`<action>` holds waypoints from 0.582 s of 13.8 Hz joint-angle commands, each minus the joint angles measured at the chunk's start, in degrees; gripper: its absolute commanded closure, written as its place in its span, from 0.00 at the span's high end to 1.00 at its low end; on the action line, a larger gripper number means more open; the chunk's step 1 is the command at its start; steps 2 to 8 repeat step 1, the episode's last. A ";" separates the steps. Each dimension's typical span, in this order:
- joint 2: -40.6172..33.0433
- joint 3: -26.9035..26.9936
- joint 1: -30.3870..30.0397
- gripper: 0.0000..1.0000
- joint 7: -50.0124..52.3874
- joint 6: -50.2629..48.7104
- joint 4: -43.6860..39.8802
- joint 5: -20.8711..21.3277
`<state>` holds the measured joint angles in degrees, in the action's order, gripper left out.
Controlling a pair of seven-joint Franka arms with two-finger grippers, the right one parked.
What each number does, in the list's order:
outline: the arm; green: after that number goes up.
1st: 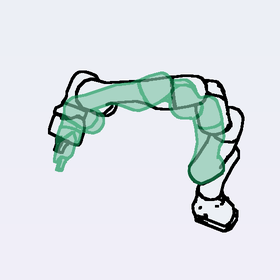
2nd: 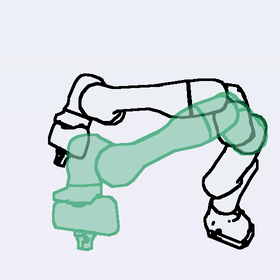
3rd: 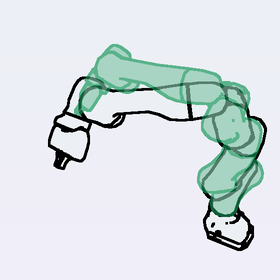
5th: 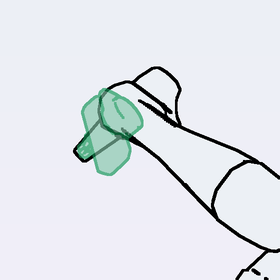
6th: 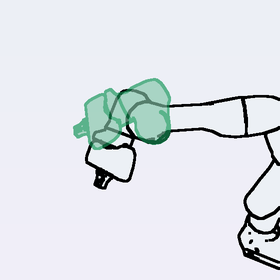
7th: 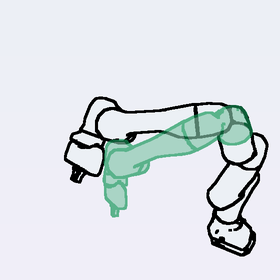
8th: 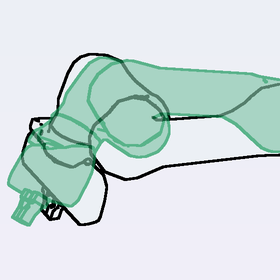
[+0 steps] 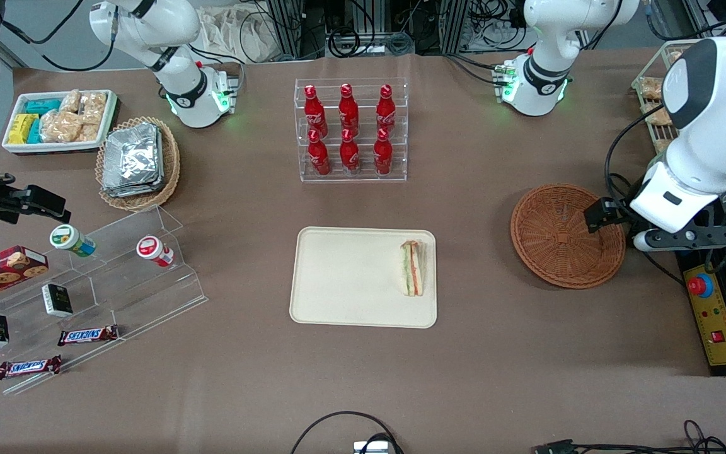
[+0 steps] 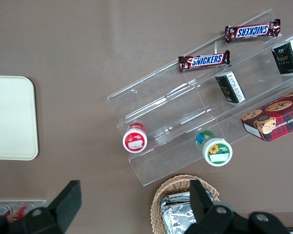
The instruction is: Place sandwich from basket to tray
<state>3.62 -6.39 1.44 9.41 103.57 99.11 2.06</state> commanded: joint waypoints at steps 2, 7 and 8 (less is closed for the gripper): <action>0.33 0.94 0.50 1.00 0.08 -1.61 -1.90 -0.30; 0.33 0.94 0.50 1.00 0.08 -1.61 -1.90 -0.30; 0.33 0.94 0.50 1.00 0.08 -1.61 -1.90 -0.30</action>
